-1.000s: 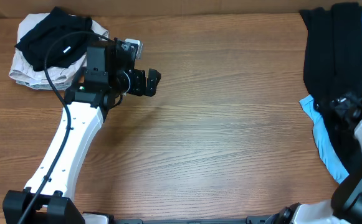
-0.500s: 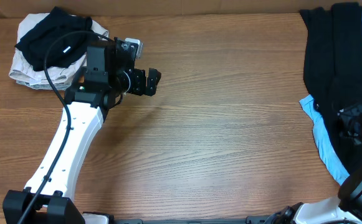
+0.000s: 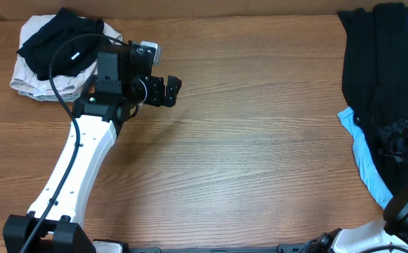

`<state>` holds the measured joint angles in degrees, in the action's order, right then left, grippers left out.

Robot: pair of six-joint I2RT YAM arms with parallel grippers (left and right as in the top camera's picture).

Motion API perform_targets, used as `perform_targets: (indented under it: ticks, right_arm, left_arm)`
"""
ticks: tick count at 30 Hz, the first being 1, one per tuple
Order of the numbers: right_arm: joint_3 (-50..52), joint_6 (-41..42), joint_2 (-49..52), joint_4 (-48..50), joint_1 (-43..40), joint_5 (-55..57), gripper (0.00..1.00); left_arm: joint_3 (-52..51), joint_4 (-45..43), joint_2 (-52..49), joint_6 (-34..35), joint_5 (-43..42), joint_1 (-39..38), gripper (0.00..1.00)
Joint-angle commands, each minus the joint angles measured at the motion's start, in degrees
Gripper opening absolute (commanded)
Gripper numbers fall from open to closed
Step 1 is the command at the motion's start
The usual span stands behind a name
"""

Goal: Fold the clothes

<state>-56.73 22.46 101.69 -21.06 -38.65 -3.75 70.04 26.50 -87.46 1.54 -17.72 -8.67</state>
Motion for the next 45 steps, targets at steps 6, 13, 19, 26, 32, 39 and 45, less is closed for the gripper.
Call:
perform_targets:
  ticks: [6, 13, 19, 26, 32, 39, 45]
  right_arm:
    - [-1.84, -3.43, -14.97, -1.51, -0.13, -14.25, 0.05]
    - [-3.30, -4.92, -25.09, -6.75, 3.76, -28.57, 0.04]
    - [-3.32, -4.90, -28.70, -10.29, 16.85, -30.01, 0.04]
    - [-3.32, -2.69, -28.00, -11.04, 47.74, -23.47, 0.04]
    - [-3.32, 0.15, -24.94, -11.74, 66.95, -23.28, 0.04]
    - [-3.30, 3.91, -23.23, -23.63, 81.33, -22.58, 0.09]
    - [-3.32, 6.58, -24.68, -35.80, 82.84, -22.60, 0.18]
  left_arm:
    - [0.94, -4.57, -0.15, -0.20, 0.28, -0.35, 1.00]
    - [2.03, -8.83, 0.72, 0.39, 0.33, -0.04, 1.00]
    - [3.32, -8.79, 1.68, 0.42, 0.33, 3.08, 1.00]
    - [3.32, -6.60, 1.88, 0.39, 0.33, 10.82, 1.00]
    - [3.32, -5.81, 1.88, 0.37, 0.33, 14.53, 1.00]
    - [3.30, -3.89, 1.88, 0.13, 1.05, 16.31, 1.00]
    - [3.30, -3.93, 1.88, -0.28, 1.57, 16.13, 1.00]
